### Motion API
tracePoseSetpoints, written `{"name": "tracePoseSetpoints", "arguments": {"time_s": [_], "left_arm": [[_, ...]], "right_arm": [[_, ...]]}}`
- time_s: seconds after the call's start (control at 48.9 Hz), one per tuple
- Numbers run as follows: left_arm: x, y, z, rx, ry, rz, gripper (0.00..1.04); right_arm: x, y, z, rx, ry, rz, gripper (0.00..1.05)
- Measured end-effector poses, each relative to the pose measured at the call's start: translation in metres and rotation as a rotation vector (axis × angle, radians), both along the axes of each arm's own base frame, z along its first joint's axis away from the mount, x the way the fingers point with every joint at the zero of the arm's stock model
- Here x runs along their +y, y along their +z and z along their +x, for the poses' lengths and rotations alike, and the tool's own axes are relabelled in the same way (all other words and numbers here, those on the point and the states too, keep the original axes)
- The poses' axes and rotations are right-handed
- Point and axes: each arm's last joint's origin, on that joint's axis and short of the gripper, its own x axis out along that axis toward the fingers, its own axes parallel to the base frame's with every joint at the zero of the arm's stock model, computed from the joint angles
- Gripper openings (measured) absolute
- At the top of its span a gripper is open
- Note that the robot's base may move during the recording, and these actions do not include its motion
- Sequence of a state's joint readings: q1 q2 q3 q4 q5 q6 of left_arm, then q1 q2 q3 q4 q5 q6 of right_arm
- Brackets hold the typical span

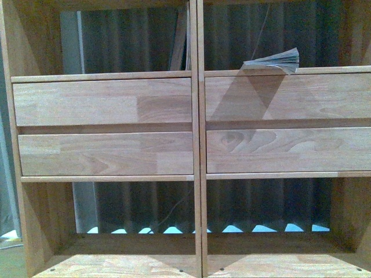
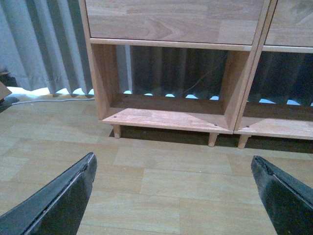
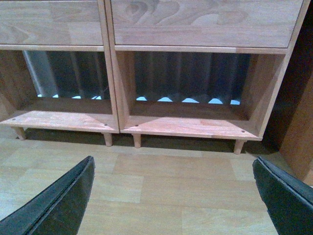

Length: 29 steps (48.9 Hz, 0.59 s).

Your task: Organize books on shelf

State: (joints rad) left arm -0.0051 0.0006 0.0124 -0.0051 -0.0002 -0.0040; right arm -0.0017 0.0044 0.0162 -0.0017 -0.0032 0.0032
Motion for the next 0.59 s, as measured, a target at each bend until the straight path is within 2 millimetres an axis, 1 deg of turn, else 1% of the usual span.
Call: {"name": "tracePoseSetpoints", "arguments": {"time_s": [0.594], "left_arm": [[0.0000, 0.0000, 0.0000, 0.000, 0.000, 0.000, 0.97]], "right_arm": [[0.0000, 0.0000, 0.0000, 0.000, 0.000, 0.000, 0.98]]}}
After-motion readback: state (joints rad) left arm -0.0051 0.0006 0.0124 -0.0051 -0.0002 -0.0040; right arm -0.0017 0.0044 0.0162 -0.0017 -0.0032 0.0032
